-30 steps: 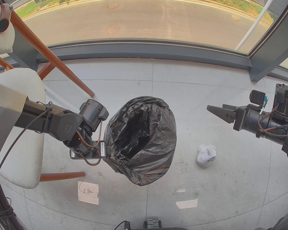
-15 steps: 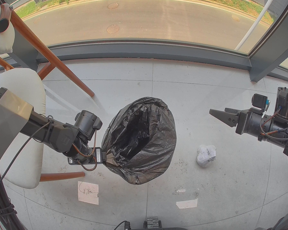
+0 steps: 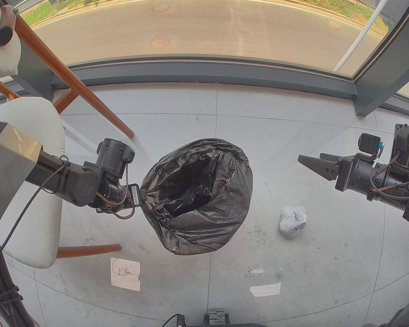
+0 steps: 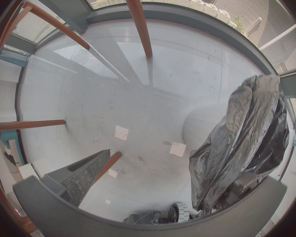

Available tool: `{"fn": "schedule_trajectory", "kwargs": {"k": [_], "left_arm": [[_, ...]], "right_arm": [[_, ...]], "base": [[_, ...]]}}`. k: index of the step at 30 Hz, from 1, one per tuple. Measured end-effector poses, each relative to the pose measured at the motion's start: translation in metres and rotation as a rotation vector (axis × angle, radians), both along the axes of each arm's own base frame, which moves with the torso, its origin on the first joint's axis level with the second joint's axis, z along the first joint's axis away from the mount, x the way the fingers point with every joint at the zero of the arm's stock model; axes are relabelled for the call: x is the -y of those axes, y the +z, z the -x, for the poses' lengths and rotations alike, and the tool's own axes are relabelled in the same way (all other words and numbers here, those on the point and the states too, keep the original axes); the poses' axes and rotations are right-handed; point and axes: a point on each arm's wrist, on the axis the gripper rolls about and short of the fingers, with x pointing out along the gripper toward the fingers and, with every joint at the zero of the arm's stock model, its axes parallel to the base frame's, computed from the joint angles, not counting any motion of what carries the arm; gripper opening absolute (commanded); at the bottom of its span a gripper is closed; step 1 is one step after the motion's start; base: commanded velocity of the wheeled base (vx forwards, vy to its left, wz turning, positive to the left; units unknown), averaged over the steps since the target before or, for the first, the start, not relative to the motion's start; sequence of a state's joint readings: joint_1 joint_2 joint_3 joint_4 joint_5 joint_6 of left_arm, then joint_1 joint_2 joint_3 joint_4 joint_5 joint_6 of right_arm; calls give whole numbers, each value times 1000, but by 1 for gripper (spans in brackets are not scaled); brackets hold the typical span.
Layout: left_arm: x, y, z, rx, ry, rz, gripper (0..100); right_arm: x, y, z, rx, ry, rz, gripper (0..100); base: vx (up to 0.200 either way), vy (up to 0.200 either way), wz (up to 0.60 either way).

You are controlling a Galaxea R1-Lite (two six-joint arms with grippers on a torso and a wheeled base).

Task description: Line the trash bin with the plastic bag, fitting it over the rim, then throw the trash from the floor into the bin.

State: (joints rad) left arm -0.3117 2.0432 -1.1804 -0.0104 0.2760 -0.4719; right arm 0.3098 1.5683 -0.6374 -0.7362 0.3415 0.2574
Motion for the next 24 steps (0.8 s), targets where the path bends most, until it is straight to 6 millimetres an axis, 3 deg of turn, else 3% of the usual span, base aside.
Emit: {"fn": "schedule_trajectory", "kwargs": {"k": [9,13,19,24], "left_arm": [[-4,43,-26,187,67,106,100],[-1,38,-21,131,56,96,100],[6,13,3,18,21,61,100],[11,9,9,66,-1,80,100]], "right_arm": [[0,0,0,2,0,-1,100],[0,1,0,3,1,-1,100],[0,0,1,-1,-1,-1,100],[1,0,2,-1,-3,-1,100]], "base": [[0,0,0],[0,0,0],[0,0,0],[0,0,0]]}}
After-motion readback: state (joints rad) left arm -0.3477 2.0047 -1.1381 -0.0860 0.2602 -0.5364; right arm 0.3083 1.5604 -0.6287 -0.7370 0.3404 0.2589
